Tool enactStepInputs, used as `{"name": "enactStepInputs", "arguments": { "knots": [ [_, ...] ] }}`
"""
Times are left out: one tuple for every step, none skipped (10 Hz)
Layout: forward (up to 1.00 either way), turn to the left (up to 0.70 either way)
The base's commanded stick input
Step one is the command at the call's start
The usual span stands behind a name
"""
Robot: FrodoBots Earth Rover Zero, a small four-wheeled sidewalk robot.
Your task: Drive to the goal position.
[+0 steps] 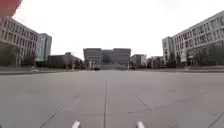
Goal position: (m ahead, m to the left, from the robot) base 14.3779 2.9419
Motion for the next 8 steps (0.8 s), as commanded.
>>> {"name": "enactStepInputs", "arguments": {
  "knots": [
    [0.6,0.0],
    [0.6,0.0],
    [0.6,0.0],
    [0.6,0.0],
    [0.6,0.0],
    [0.6,0.0],
    [0.6,0.0],
    [0.6,0.0]
  ]
}}
